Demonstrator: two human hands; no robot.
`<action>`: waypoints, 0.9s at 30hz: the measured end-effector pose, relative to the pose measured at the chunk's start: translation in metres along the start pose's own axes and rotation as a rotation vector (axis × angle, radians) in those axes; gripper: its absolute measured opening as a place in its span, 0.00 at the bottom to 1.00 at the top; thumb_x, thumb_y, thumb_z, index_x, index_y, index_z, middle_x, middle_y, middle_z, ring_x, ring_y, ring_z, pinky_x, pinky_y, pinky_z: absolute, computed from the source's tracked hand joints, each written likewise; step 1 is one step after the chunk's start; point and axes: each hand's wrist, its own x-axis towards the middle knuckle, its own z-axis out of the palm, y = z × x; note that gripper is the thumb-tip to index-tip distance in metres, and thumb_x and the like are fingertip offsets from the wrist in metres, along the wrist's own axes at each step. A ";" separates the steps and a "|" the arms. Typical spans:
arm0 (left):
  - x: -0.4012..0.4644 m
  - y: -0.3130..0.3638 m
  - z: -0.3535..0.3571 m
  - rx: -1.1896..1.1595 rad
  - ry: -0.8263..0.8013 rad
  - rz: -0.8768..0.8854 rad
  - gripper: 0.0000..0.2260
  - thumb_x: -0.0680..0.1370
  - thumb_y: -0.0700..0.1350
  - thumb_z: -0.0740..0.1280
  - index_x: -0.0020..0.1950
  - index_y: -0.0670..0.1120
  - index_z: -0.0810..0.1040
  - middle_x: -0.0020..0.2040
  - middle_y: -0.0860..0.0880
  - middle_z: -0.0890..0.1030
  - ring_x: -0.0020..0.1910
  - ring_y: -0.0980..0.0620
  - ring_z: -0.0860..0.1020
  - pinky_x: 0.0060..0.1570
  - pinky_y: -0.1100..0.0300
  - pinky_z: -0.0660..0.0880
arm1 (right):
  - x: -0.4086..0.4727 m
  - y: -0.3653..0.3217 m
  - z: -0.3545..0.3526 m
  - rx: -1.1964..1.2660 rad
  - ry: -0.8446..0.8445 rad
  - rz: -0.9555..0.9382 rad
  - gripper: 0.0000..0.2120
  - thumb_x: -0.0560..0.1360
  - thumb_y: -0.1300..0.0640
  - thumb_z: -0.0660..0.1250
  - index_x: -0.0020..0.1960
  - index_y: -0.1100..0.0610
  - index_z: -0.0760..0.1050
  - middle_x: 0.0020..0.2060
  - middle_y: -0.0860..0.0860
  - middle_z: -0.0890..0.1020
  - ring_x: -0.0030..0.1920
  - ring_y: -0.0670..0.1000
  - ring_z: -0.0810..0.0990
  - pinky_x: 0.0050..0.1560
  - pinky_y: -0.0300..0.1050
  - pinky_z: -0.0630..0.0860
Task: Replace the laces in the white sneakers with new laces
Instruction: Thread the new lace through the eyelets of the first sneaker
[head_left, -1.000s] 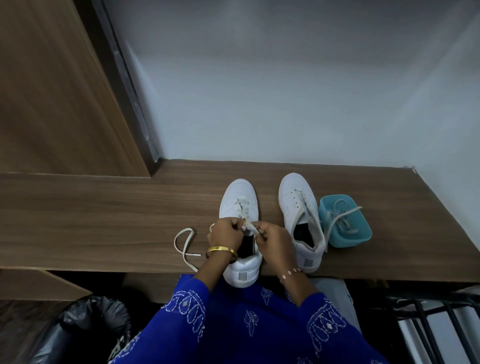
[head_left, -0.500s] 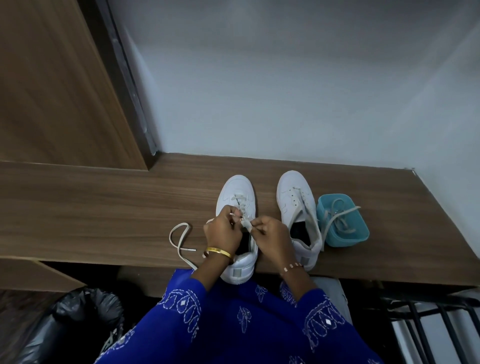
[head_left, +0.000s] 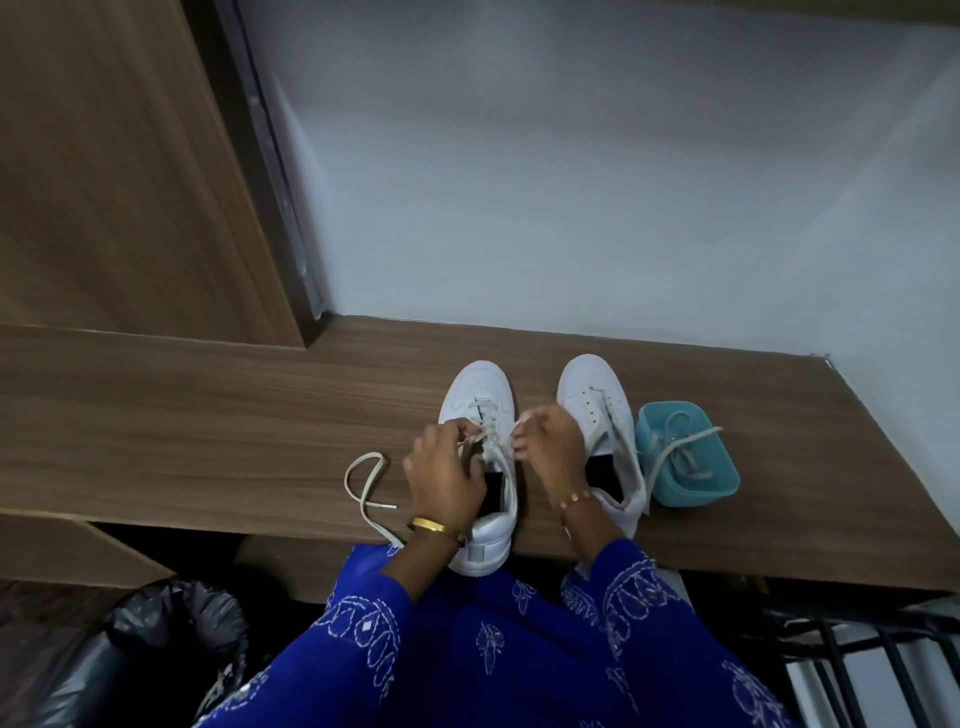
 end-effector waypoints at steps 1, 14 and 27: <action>0.000 -0.002 -0.001 0.034 0.001 -0.014 0.13 0.70 0.38 0.68 0.55 0.45 0.75 0.54 0.46 0.75 0.56 0.46 0.71 0.52 0.53 0.63 | 0.004 -0.008 -0.007 0.170 0.039 0.056 0.08 0.79 0.63 0.55 0.46 0.61 0.72 0.41 0.58 0.82 0.37 0.53 0.80 0.39 0.46 0.78; -0.001 -0.007 -0.010 0.125 -0.134 -0.187 0.24 0.69 0.43 0.69 0.64 0.47 0.69 0.60 0.45 0.70 0.61 0.44 0.69 0.56 0.50 0.67 | 0.005 -0.041 -0.033 -0.163 -0.193 -0.107 0.07 0.77 0.56 0.64 0.52 0.56 0.77 0.39 0.44 0.76 0.30 0.39 0.70 0.29 0.30 0.66; 0.003 -0.016 -0.005 -0.008 -0.246 -0.250 0.22 0.69 0.41 0.68 0.63 0.48 0.70 0.58 0.49 0.77 0.59 0.47 0.74 0.59 0.50 0.70 | 0.006 -0.048 -0.037 -0.020 0.192 -0.139 0.13 0.79 0.60 0.59 0.36 0.61 0.70 0.28 0.49 0.69 0.27 0.41 0.67 0.34 0.36 0.65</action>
